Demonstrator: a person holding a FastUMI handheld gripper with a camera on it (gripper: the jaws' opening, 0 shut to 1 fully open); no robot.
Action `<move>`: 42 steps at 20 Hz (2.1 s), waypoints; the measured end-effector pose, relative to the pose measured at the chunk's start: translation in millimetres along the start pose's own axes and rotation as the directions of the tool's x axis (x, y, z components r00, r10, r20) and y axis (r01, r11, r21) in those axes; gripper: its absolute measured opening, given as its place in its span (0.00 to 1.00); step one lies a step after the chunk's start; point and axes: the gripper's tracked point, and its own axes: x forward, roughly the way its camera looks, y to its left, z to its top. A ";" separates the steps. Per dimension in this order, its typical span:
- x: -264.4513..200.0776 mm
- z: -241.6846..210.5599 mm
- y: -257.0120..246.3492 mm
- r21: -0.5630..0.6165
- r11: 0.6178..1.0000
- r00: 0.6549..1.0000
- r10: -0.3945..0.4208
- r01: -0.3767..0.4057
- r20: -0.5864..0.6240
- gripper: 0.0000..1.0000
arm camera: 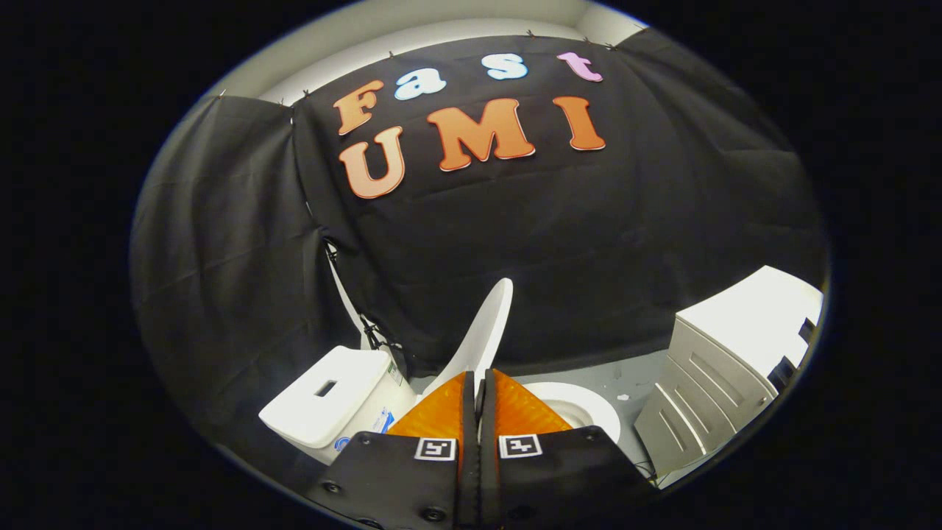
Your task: Open the toilet lid.
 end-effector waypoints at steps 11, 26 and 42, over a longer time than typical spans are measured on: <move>4.3 16.1 73.0 -0.251 0.968 0.999 0.030 -0.026 0.015 0.08; 6.7 19.3 176.0 -0.338 0.940 0.997 0.068 -0.053 0.032 0.08; 15.1 -10.8 316.3 -0.439 0.885 0.984 0.179 -0.155 0.014 0.08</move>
